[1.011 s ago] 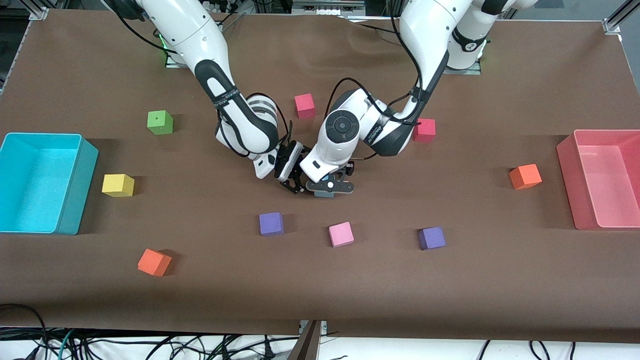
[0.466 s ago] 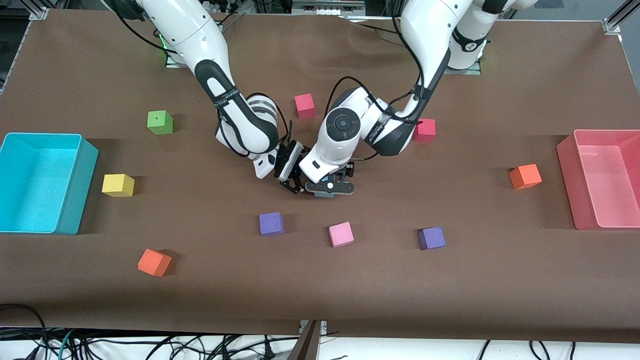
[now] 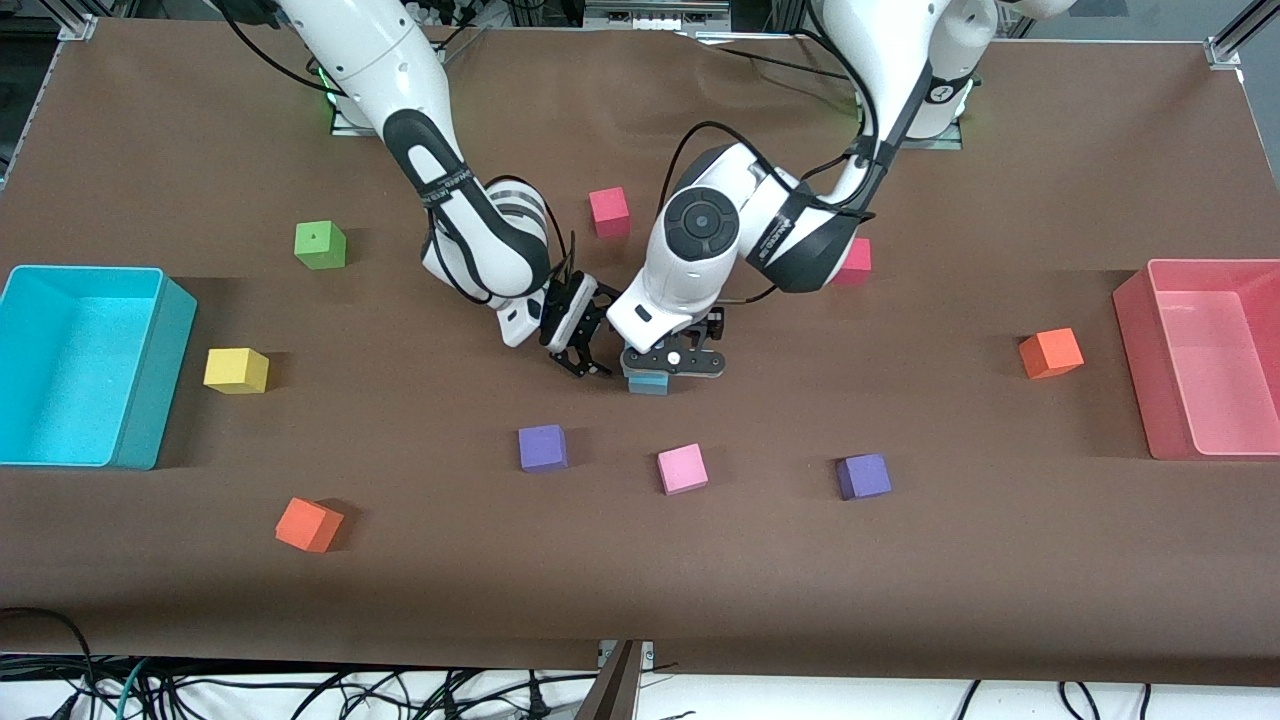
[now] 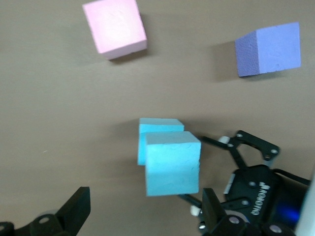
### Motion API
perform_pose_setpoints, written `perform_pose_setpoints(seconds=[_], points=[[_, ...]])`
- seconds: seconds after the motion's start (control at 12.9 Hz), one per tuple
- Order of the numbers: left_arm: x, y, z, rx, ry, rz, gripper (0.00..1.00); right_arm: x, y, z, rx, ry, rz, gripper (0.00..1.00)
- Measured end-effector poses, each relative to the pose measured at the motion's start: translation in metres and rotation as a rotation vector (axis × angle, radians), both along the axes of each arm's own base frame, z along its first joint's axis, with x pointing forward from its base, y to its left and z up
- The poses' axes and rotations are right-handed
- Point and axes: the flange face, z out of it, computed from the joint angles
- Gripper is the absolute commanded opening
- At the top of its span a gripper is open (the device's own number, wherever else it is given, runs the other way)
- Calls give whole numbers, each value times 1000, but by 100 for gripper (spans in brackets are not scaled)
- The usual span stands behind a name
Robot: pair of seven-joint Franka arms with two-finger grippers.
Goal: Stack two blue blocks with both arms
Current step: 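Open the left gripper and lift both grippers away from the stack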
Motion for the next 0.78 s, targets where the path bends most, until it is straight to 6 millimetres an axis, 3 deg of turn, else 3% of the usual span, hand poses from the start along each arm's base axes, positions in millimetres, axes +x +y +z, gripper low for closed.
perform_pose_setpoints(seconds=[0.16,0.31,0.54,0.78], points=[[10,27,29,4,11,33,100,-9,-17,15,-3,29,-33,100],[21,71,64,-4,14,88,100,-18,-31,30,8,69,-74,100],[30,160,114,1,44,167,100,-19,-49,57,75,120,-137,100],[21,245,169,7,88,108,100,-15,-63,78,186,202,-194,100]])
